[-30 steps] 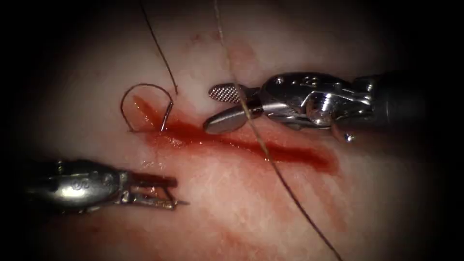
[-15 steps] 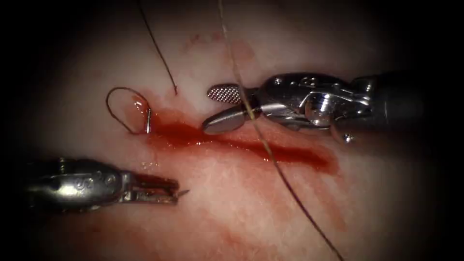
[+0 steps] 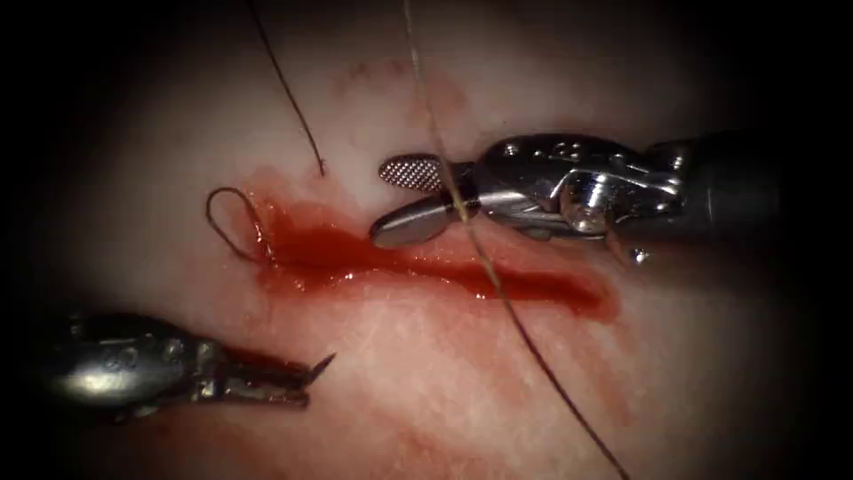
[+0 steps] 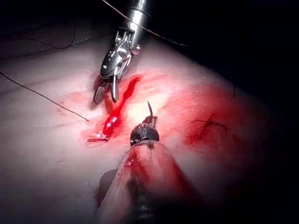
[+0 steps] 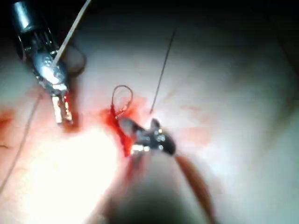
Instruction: Wound Closure
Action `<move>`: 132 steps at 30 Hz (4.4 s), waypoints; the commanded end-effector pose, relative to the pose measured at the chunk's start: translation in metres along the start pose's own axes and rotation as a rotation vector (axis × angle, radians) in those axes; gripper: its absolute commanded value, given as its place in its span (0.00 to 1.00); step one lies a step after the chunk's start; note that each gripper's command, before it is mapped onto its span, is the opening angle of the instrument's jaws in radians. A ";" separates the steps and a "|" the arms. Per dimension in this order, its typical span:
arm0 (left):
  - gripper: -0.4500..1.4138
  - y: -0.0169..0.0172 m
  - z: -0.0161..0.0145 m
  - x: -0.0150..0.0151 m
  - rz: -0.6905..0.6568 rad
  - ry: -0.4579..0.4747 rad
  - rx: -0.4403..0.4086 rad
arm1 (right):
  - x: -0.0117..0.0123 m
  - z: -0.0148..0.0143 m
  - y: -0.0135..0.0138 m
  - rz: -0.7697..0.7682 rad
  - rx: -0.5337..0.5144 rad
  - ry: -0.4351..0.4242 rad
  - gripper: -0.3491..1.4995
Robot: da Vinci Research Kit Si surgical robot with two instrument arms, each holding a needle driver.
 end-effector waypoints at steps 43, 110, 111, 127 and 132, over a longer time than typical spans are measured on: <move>0.00 0.0036 -0.0086 0.0099 0.090 0.179 -0.125 | 0.0001 0.0049 -0.0025 -0.008 0.042 0.035 0.00; 0.00 -0.0006 -0.0162 0.0161 0.234 0.150 0.083 | -0.0043 0.0052 -0.0054 -0.033 0.008 -0.032 0.13; 0.00 -0.0006 -0.0162 0.0162 0.237 0.152 0.088 | -0.0041 0.0051 -0.0054 -0.031 0.006 -0.027 0.13; 0.00 -0.0017 -0.0142 0.0151 0.258 0.168 0.119 | -0.0024 0.0036 -0.0053 -0.054 -0.018 0.012 0.13; 0.00 -0.0019 -0.0141 0.0150 0.259 0.168 0.120 | -0.0024 0.0036 -0.0051 -0.053 -0.026 0.015 0.14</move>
